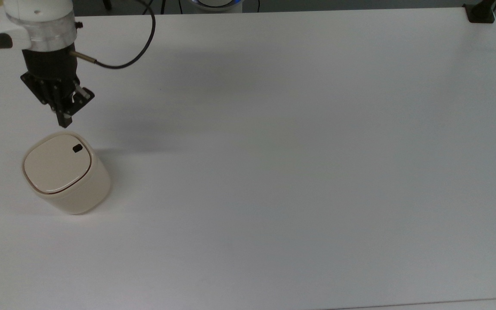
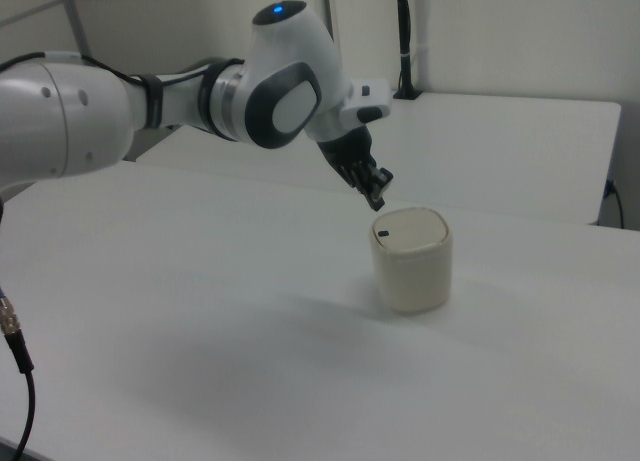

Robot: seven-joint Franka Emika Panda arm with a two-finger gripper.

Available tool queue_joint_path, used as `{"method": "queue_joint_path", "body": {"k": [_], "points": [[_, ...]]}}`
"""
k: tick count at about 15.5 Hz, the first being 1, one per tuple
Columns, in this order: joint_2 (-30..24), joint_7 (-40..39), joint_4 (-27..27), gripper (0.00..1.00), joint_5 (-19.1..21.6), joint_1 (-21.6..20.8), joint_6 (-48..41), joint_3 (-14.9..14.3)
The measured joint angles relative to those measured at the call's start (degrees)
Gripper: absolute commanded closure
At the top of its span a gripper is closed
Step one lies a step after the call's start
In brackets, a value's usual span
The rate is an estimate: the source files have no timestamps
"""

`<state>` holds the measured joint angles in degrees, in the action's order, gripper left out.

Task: Open the trash bin
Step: 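Move the gripper over the cream bin and lower toward its lid, then press the gripper fingers down on the bin lid's button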

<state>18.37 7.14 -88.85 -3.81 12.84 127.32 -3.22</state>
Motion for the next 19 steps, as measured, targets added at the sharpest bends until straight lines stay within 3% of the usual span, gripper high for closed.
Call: {"method": "queue_joint_path", "body": {"k": [10, 19], "points": [[5.98, 1.29, 0.11, 1.0, 0.0, 0.04, 6.23, -0.46], [6.42, 1.34, 0.13, 1.0, 0.0, 0.06, 6.22, -0.46]]}}
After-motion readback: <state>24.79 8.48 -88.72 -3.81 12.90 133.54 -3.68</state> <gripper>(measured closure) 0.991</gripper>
